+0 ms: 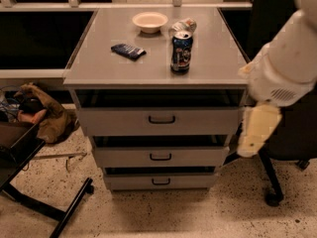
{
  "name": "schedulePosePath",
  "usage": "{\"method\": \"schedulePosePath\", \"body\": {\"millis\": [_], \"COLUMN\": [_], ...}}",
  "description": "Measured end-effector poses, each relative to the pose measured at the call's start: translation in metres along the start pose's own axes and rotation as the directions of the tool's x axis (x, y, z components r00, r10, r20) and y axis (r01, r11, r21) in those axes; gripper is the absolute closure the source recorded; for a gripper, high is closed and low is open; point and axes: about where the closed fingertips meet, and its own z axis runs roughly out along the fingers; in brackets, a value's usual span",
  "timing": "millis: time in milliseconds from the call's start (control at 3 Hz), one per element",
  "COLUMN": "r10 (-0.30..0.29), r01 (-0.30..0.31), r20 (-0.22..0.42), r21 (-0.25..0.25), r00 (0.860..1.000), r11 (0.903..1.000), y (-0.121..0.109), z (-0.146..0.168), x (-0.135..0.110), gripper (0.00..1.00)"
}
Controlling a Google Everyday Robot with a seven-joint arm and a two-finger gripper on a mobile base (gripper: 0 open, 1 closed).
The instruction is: Open top drawer
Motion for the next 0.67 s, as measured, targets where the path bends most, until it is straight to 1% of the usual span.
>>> {"method": "schedulePosePath", "body": {"millis": [333,667], "r10": [-0.011,-0.014], "r01": [0.012,0.013], "r20": [0.049,0.068], "r21": [-0.018,0.024], "r00": [0.999,0.998], "r11": [0.9998,0.9996], "y": [0.0136,0.0063], "z": [0.0659,0.0696], "x": [-0.0179,-0.0236], "gripper": [0.0,0.0]}}
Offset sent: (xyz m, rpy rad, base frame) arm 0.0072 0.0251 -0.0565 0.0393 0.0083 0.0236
